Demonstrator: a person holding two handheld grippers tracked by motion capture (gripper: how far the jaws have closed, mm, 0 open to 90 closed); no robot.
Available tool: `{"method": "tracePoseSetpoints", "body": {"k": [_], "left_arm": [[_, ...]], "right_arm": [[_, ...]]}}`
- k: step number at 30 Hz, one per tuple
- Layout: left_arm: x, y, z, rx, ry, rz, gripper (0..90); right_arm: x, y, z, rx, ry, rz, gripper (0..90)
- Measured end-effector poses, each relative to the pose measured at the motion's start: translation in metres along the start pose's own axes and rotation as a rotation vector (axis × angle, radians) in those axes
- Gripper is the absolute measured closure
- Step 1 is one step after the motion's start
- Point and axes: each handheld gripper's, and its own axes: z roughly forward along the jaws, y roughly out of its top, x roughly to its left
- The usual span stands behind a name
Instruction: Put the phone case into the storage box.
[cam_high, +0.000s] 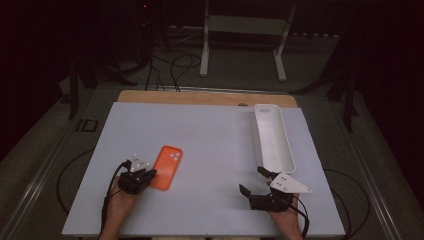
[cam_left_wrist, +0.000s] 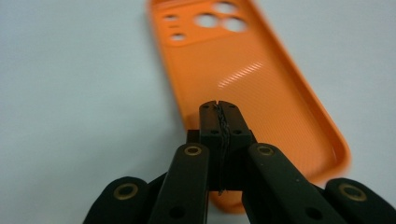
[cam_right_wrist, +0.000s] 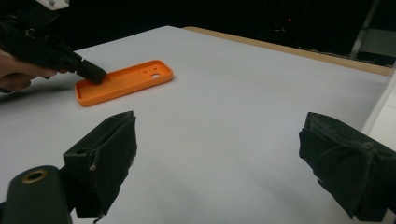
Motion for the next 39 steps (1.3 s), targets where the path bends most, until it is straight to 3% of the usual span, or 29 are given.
{"method": "tracePoseSetpoints", "body": {"k": [5,16,20,25,26,32,39], "left_arm": [[0.015,0.0,0.002,-0.022,0.058,-0.063,89.8],[0.014,-0.001,0.003,-0.029,0.062,-0.059,89.0],[0.014,-0.002,0.003,-0.04,0.047,-0.061,81.4],[0.012,0.0,-0.007,-0.136,0.02,-0.071,71.5],[0.012,0.0,-0.007,-0.136,0.02,-0.071,69.4],[0.012,-0.001,-0.032,-0.319,-0.048,-0.08,56.4],[0.014,-0.003,-0.053,-0.426,-0.081,-0.085,39.5]], "right_arm": [[0.0,0.0,0.0,-0.001,0.0,-0.001,10.8],[0.001,0.0,0.0,0.002,0.002,-0.003,10.8],[0.0,0.0,0.0,0.002,0.001,-0.004,10.8],[-0.001,0.0,0.0,0.0,-0.001,-0.007,10.8],[-0.001,0.0,0.0,0.0,-0.001,-0.007,10.8],[-0.002,0.0,-0.001,-0.003,-0.003,-0.01,10.8],[-0.003,0.0,-0.002,-0.005,-0.004,-0.014,10.8]]}}
